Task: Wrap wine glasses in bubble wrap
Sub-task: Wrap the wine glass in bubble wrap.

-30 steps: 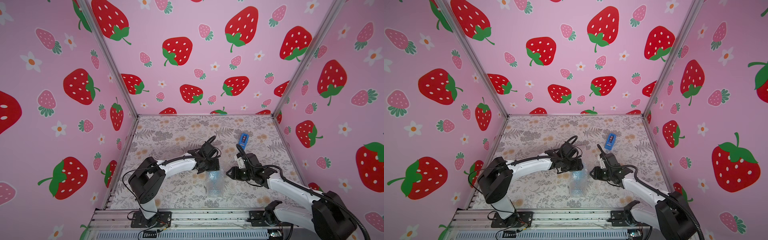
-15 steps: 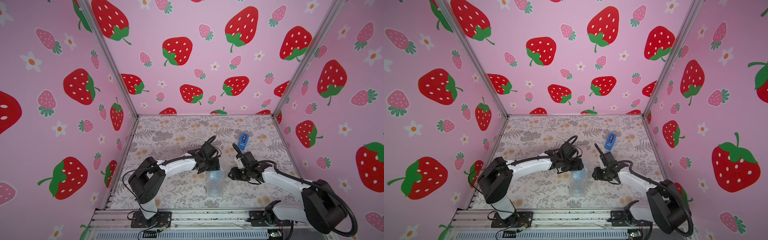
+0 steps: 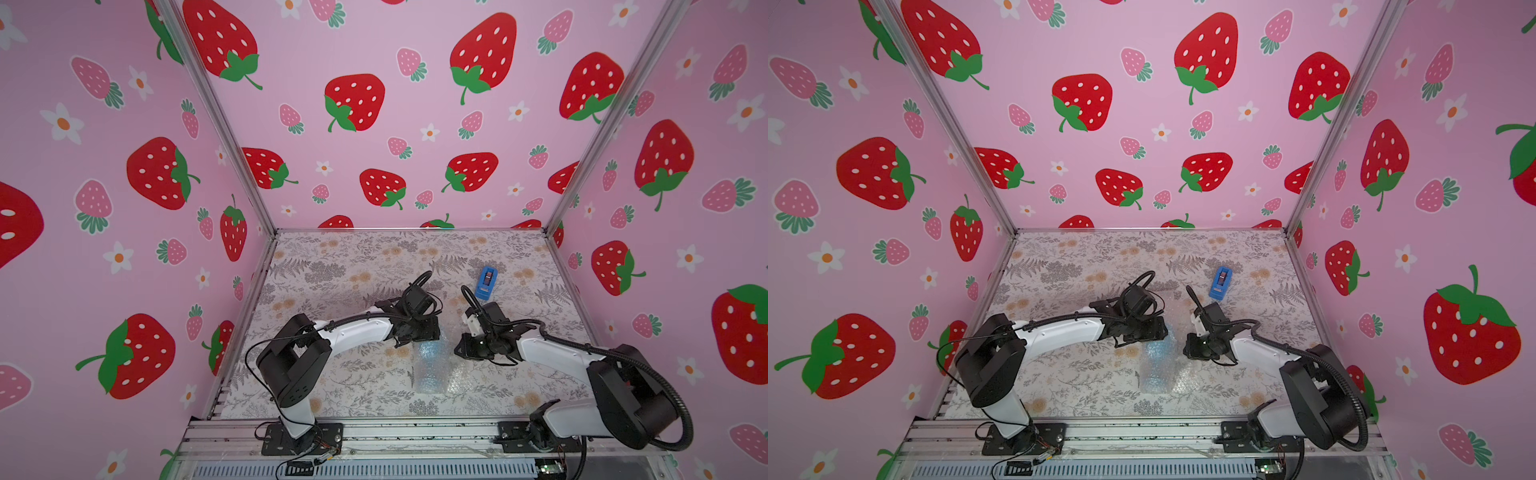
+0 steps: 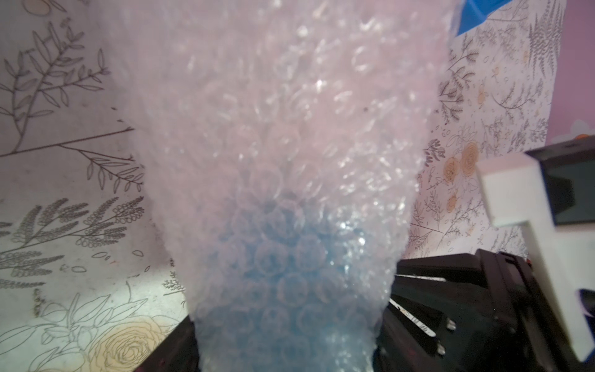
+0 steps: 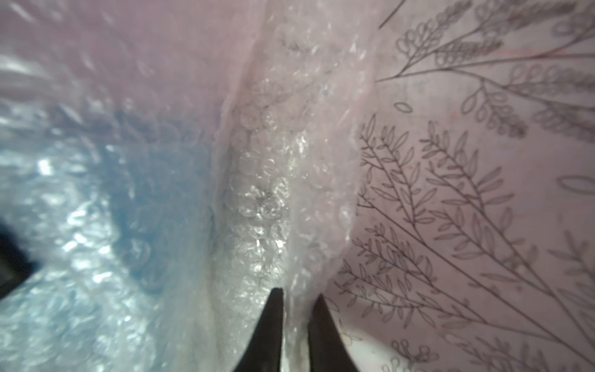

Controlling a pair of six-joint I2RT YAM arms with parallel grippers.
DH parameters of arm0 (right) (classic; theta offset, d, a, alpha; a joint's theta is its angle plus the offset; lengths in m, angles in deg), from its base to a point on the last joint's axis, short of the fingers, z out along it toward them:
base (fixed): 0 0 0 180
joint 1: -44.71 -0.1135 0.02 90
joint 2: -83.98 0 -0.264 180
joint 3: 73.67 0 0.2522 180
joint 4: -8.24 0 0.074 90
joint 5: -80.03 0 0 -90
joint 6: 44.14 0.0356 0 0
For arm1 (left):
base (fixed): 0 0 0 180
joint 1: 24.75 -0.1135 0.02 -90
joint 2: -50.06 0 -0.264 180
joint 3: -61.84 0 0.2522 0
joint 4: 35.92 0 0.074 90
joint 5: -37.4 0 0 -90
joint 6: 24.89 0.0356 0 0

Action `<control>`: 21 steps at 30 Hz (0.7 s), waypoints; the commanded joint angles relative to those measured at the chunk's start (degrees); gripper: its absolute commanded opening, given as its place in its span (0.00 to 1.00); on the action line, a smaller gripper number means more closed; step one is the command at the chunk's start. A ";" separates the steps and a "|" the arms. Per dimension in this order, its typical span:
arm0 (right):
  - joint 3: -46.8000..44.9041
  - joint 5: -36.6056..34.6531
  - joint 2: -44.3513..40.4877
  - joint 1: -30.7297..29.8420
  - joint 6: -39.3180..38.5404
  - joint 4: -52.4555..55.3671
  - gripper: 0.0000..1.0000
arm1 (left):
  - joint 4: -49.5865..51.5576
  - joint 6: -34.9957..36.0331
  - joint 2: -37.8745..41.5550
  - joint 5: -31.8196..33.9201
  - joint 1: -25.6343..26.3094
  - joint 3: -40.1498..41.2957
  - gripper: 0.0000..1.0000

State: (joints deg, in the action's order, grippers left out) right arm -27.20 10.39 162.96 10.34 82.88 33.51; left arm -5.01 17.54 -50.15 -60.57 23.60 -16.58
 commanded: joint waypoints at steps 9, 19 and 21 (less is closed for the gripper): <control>-0.45 5.04 -9.29 0.02 11.76 -0.48 0.07 | -0.36 -0.24 0.00 0.49 -0.12 2.92 0.76; -1.07 8.47 -10.86 -0.71 19.32 -6.96 0.08 | -1.74 -0.86 0.27 -1.17 -0.11 4.52 0.75; -0.98 7.72 -11.25 -1.26 20.34 -7.68 0.08 | -2.35 -1.19 0.35 -1.35 -0.11 5.21 0.75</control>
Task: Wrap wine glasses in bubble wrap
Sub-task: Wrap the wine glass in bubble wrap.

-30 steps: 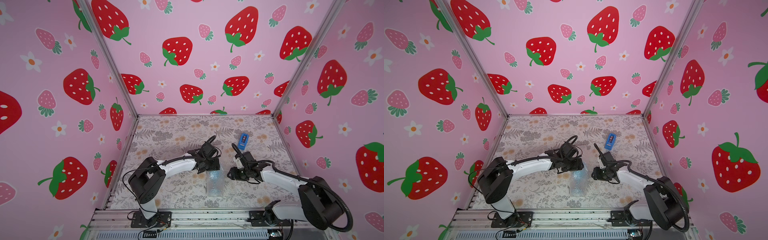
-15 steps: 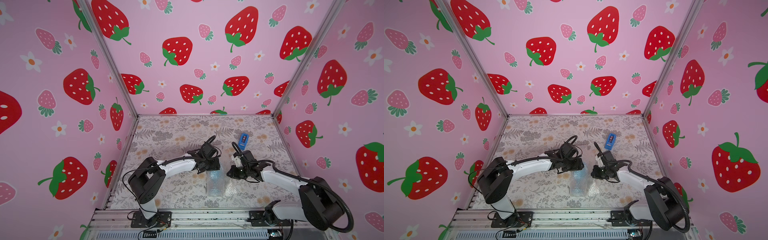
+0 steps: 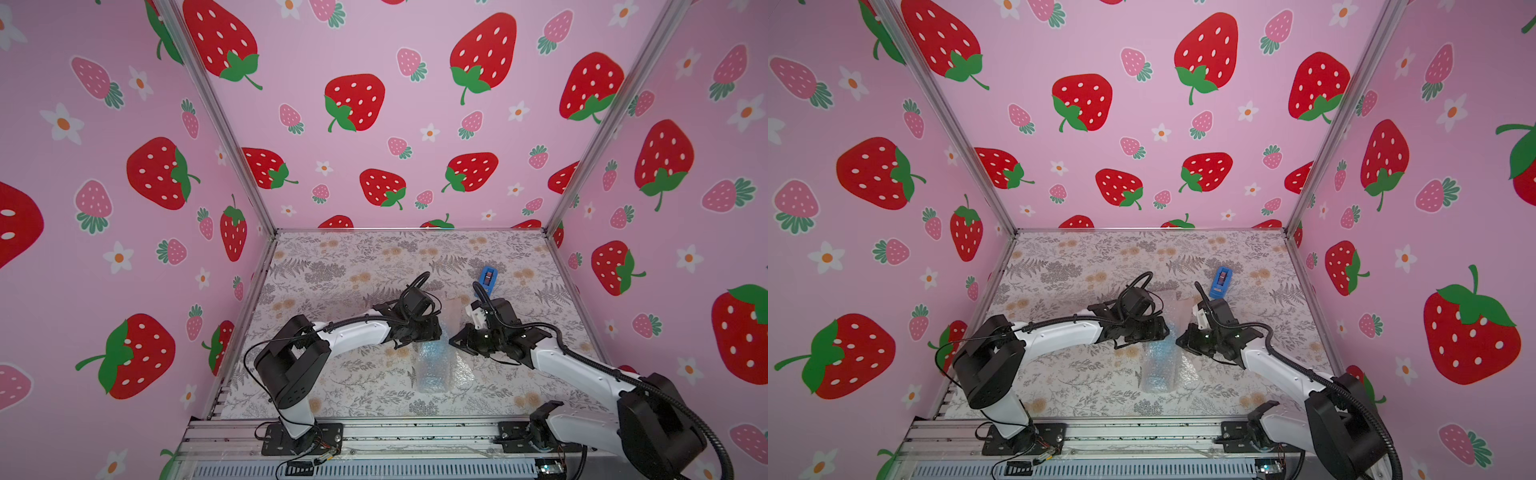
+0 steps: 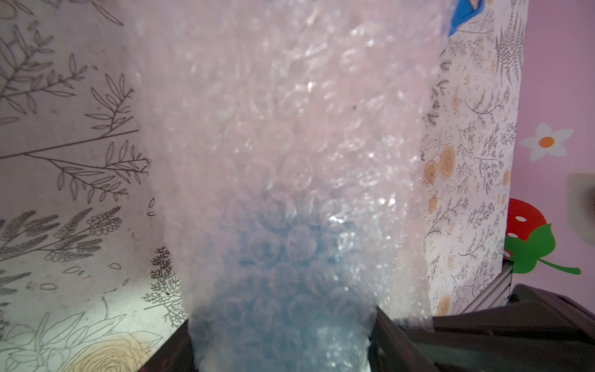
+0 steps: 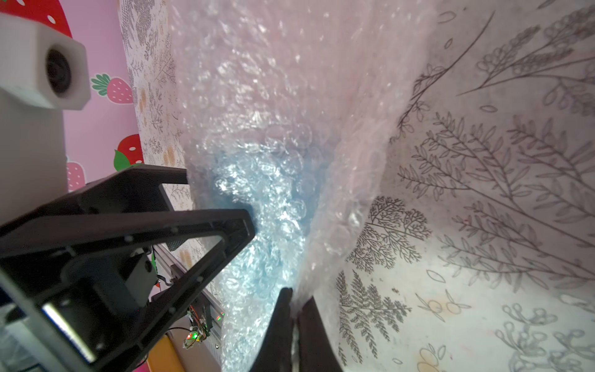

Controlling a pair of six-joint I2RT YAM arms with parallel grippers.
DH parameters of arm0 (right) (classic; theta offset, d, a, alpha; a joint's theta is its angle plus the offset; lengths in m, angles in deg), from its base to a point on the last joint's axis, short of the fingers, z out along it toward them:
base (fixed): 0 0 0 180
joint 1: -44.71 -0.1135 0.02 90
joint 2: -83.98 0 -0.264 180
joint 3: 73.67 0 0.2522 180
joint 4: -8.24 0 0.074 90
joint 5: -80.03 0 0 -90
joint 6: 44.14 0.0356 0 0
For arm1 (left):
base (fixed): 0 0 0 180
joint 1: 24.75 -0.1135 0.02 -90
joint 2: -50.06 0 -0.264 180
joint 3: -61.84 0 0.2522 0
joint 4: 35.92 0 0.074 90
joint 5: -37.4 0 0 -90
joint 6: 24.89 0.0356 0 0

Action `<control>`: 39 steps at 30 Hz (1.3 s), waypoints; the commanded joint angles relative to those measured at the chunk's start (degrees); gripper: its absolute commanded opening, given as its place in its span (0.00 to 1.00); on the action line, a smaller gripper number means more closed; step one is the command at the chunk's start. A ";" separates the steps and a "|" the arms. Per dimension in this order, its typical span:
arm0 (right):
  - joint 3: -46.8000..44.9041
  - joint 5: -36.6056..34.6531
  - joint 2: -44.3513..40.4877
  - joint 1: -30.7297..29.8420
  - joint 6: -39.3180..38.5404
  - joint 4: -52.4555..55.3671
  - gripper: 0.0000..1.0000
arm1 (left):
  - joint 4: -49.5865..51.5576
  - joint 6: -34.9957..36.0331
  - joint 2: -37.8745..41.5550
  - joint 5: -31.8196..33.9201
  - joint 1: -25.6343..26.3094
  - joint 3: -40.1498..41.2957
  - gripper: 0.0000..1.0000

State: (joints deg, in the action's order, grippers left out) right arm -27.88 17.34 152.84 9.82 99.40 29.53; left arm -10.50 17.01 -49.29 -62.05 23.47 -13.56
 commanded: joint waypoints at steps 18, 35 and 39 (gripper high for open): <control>2.88 -2.11 3.15 -4.97 6.01 -6.39 0.05 | -5.62 -2.21 10.15 -11.36 -4.28 11.67 0.98; 7.29 -3.29 5.30 -9.12 6.15 -5.50 0.02 | -11.97 -5.83 18.58 -13.13 -4.54 22.56 0.90; 8.02 -3.24 5.30 -9.88 6.13 -5.15 0.04 | -14.40 -6.20 18.71 -12.99 -4.79 23.90 0.85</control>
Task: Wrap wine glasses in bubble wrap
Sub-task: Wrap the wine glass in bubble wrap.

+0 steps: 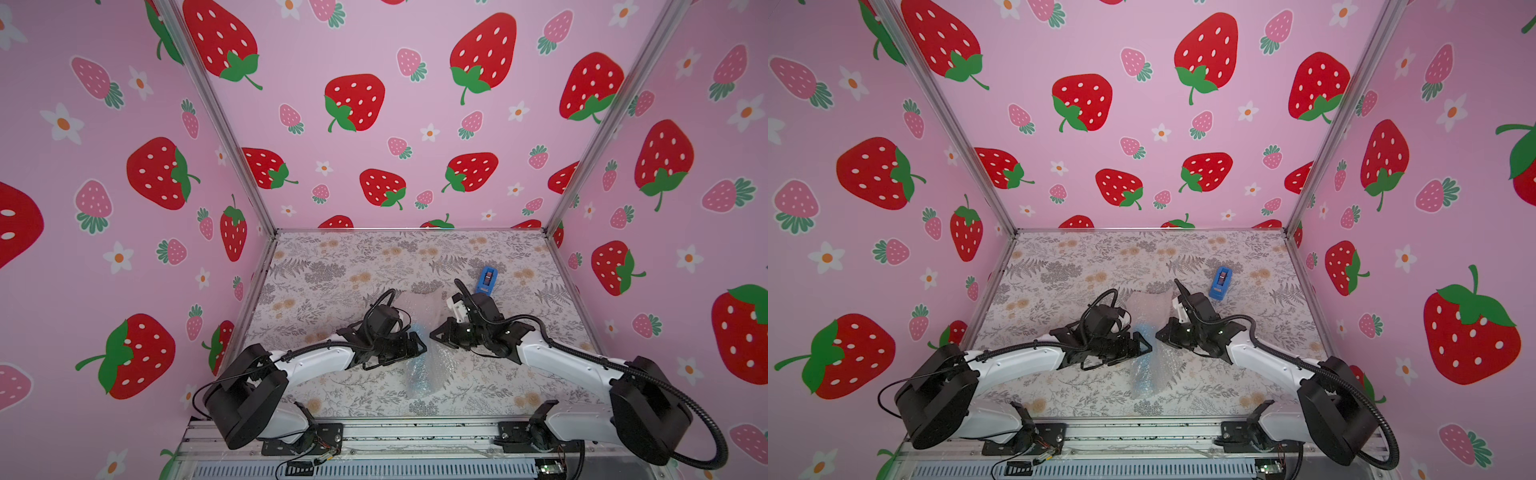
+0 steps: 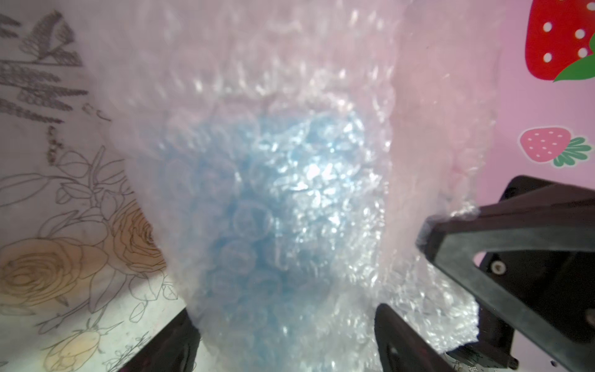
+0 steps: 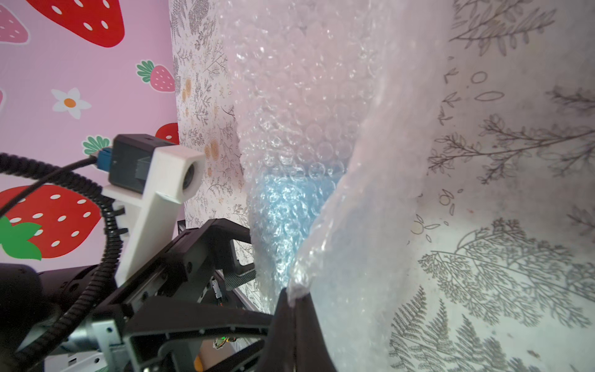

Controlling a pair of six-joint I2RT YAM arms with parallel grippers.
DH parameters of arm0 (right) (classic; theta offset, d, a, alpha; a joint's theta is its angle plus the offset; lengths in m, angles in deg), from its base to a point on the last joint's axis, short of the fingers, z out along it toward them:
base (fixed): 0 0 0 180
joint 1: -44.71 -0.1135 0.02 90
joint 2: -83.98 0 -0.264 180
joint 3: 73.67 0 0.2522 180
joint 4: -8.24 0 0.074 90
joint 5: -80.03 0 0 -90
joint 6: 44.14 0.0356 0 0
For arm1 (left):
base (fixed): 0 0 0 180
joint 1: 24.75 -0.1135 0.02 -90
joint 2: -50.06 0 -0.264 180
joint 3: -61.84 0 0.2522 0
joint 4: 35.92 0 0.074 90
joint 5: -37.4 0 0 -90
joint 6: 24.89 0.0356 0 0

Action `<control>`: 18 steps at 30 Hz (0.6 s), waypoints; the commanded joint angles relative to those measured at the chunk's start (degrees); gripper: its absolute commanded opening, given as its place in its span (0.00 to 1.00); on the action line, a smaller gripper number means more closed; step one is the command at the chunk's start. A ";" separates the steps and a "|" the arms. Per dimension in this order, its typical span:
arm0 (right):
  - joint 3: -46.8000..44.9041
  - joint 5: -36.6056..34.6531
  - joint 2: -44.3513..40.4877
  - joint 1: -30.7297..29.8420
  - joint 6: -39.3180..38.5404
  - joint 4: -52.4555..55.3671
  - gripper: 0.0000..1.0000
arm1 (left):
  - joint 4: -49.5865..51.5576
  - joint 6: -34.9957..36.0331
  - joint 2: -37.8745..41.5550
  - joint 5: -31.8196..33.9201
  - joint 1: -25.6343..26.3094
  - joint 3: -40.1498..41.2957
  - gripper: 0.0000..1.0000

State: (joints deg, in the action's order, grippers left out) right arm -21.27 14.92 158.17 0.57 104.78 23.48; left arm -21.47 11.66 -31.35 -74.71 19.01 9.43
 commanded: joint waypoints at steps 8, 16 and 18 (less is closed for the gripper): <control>1.71 0.64 2.32 -2.15 1.97 -2.77 0.21 | -6.14 0.20 -0.95 -1.52 -1.11 2.27 0.77; 1.36 1.68 5.34 -2.99 2.60 -6.76 0.25 | -8.86 0.31 0.47 -3.71 -2.72 5.13 0.74; 1.19 1.95 6.20 -2.97 2.86 -7.74 0.25 | -8.86 0.46 2.31 -4.16 -2.90 5.92 0.77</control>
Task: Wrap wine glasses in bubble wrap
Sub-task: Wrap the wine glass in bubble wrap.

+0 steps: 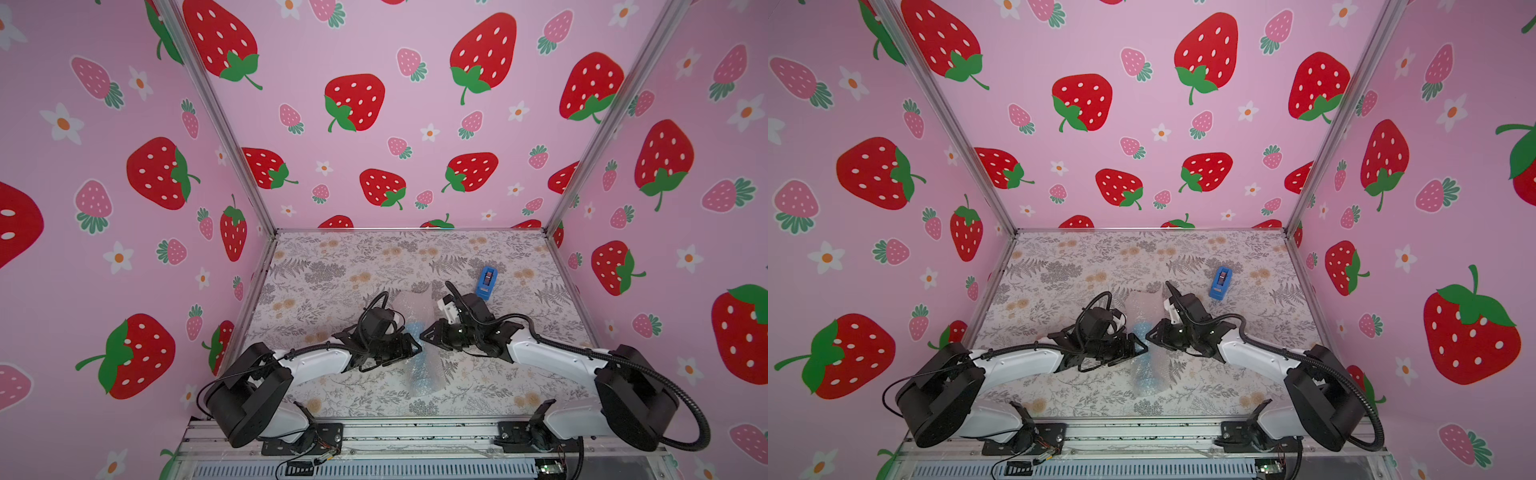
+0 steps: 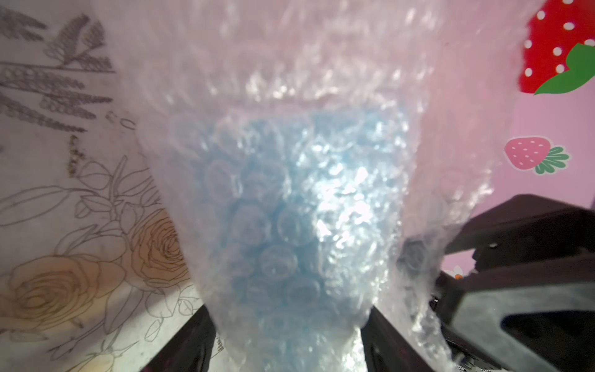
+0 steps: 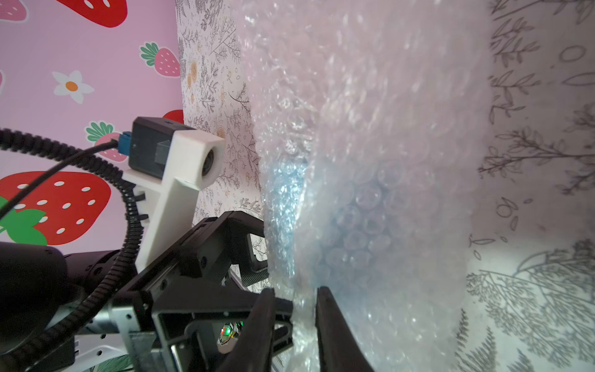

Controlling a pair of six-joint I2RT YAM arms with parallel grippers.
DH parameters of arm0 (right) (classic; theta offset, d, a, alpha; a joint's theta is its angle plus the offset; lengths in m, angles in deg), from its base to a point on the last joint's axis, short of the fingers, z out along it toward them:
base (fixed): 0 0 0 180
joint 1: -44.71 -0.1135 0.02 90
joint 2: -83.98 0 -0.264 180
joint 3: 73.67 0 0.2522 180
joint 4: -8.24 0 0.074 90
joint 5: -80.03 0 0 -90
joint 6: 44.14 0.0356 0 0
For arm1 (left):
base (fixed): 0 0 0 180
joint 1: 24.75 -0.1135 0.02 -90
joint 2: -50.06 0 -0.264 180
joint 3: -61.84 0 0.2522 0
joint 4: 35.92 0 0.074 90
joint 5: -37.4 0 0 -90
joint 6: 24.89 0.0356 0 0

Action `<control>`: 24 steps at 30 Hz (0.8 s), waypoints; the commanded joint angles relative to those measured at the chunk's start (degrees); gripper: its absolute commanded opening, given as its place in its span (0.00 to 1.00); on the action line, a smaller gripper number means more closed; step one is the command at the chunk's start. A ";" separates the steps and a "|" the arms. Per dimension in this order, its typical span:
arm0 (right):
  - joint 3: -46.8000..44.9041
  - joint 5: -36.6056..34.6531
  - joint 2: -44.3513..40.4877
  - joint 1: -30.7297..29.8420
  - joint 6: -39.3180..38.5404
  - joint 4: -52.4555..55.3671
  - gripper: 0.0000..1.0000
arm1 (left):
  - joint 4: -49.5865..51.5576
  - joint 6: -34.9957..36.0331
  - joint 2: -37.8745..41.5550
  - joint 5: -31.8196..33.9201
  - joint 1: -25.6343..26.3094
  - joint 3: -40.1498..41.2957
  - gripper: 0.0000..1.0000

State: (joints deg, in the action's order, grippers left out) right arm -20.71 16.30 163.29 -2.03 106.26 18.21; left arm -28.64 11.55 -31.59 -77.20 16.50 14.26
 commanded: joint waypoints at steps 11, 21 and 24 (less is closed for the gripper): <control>0.44 0.63 2.41 -1.24 2.17 -4.33 0.25 | -5.55 -3.04 8.48 -4.49 -0.39 5.67 0.99; 0.33 0.33 2.80 -2.13 2.79 -5.00 0.25 | -7.67 -3.57 2.57 -4.27 0.97 4.20 1.00; 0.34 0.28 2.35 -2.13 2.79 -4.87 0.26 | -7.95 -3.28 1.34 -2.82 1.34 5.03 0.90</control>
State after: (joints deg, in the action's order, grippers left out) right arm -20.71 16.91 165.87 -3.73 107.77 14.23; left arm -35.24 8.27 -29.54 -81.00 17.44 19.66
